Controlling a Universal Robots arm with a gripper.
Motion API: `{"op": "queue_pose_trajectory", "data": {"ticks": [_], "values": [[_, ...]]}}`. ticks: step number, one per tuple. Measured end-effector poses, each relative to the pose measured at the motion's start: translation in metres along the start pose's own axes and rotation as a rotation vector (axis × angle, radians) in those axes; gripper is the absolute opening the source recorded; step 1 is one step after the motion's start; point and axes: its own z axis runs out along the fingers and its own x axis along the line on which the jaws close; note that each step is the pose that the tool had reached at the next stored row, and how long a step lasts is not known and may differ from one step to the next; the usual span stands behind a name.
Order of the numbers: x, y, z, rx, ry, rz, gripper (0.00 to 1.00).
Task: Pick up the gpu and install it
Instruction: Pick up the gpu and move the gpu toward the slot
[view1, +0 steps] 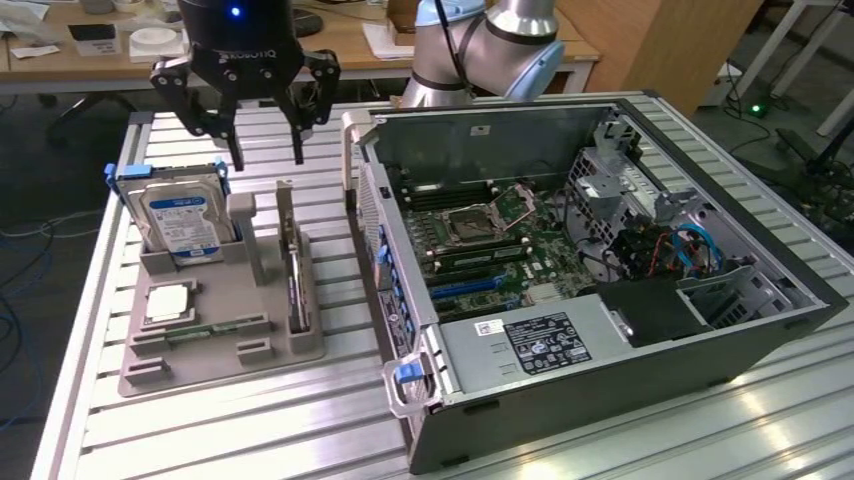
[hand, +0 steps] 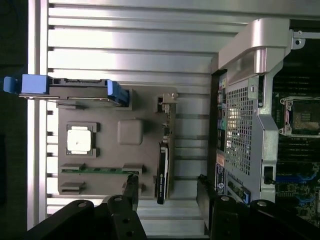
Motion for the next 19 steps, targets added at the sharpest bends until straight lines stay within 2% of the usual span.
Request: {"op": "queue_pose_trajectory", "data": {"ticks": [4, 6, 19], "values": [[0.0001, -0.0038, 0.002, 0.0004, 0.0014, -0.009, 0.59], [0.0003, -0.0044, 0.0029, 0.0024, 0.0017, -0.011, 0.59], [0.0005, -0.006, 0.0085, 0.0024, 0.0021, -0.014, 0.59]]}}
